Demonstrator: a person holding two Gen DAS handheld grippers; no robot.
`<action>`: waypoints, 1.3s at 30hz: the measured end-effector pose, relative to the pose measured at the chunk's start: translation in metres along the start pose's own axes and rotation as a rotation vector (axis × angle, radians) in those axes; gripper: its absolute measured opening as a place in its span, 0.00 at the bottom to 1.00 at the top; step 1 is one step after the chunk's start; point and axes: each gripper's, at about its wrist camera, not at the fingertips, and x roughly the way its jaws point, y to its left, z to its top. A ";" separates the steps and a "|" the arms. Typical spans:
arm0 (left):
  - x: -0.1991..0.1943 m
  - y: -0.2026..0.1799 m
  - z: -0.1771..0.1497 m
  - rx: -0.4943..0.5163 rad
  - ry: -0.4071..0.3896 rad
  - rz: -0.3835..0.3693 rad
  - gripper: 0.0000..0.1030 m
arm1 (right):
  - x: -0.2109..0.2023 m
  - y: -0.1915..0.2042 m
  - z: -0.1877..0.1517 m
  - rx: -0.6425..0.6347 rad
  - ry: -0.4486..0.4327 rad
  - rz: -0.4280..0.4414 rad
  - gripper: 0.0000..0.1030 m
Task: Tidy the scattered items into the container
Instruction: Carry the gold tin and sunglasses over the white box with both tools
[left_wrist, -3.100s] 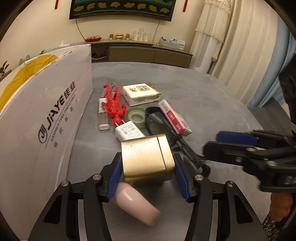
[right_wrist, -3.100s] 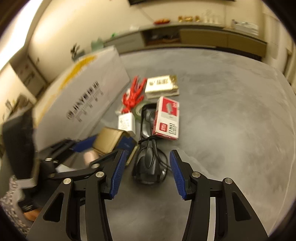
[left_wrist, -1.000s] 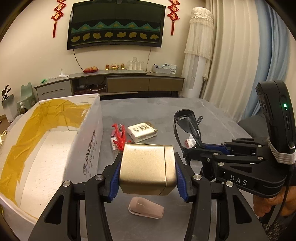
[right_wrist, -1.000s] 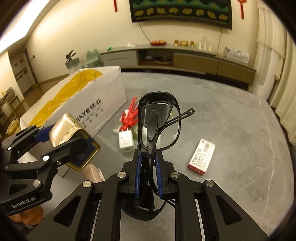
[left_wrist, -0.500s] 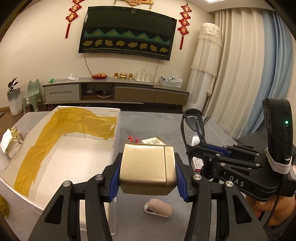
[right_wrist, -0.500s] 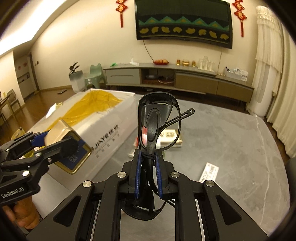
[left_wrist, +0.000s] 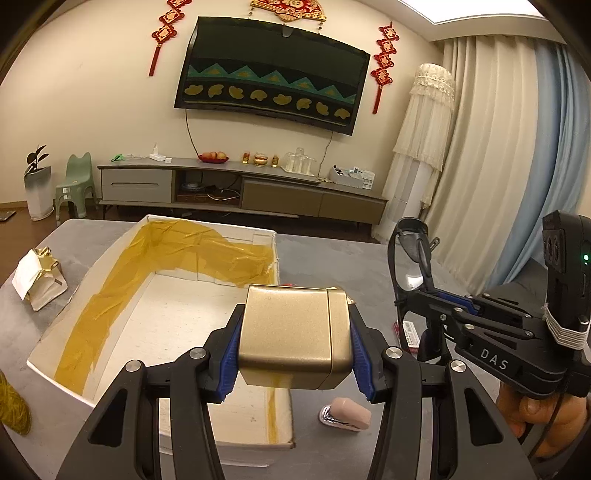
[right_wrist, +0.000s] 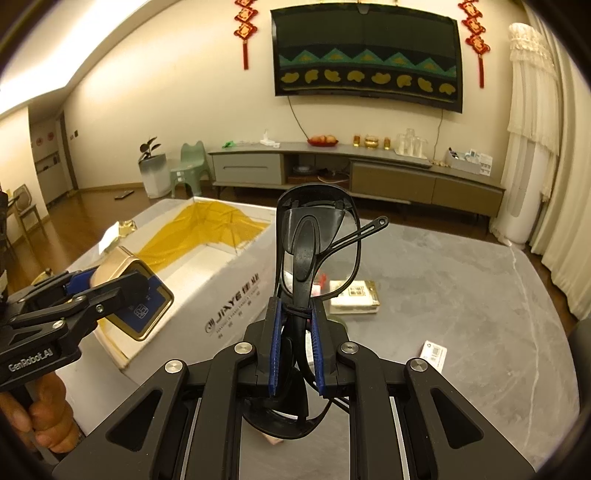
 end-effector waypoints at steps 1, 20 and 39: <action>-0.001 0.003 0.001 -0.006 0.002 -0.003 0.51 | -0.001 0.003 0.001 0.001 -0.003 0.003 0.15; -0.006 0.066 0.040 -0.089 -0.002 0.004 0.51 | 0.018 0.072 0.056 -0.058 0.007 0.100 0.15; 0.032 0.128 0.054 -0.201 0.106 0.088 0.51 | 0.105 0.107 0.084 -0.089 0.202 0.173 0.15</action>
